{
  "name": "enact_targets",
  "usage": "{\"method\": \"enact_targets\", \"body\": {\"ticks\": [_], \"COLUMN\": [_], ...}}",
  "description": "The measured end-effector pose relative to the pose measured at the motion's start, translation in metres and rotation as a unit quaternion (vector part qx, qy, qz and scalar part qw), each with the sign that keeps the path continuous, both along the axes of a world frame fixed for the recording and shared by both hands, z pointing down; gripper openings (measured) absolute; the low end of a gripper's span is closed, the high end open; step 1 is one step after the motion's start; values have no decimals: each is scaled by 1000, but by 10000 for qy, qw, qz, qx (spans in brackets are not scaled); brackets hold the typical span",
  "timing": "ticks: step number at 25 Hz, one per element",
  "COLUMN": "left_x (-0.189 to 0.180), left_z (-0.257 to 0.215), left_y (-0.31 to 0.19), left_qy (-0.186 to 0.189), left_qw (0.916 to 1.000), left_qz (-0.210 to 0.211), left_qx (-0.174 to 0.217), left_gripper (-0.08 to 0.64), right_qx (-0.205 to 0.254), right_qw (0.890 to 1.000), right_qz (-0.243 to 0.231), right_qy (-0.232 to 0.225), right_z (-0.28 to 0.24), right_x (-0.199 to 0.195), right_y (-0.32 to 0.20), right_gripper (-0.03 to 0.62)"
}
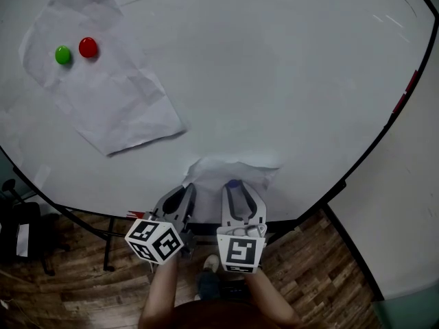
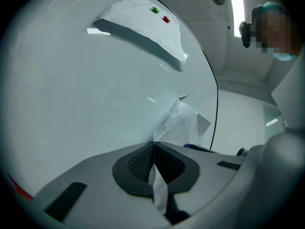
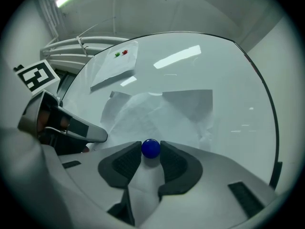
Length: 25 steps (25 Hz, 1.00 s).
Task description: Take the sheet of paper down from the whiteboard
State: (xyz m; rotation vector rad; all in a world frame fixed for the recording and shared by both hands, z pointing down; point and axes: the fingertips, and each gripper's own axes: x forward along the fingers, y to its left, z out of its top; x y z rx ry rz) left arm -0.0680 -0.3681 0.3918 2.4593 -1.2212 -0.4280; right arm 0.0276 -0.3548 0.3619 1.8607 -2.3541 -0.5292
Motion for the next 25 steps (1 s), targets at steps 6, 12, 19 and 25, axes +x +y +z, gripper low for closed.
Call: {"method": "enact_targets", "body": {"ticks": [6, 12, 19, 25], "left_x": [-3, -8, -25, -42], "left_z": [-2, -2, -1, 0], "left_y": [1, 3, 5, 6], "left_qy": [111, 83, 95, 226], "left_qw": [9999, 9999, 9998, 9992], "left_qz": [51, 16, -118, -279], "left_qx": [-57, -84, -109, -163], "left_gripper": [25, 25, 25, 25], "right_qx": [-60, 3, -8, -42], "right_qw": [9999, 10000, 9999, 9999], "right_qz": [-58, 44, 69, 114], "right_qy": [88, 72, 94, 89], "right_z": [8, 5, 4, 6], "right_x": [-7, -1, 3, 9], "right_y": [8, 5, 6, 7], "right_gripper": [135, 135, 135, 135]}}
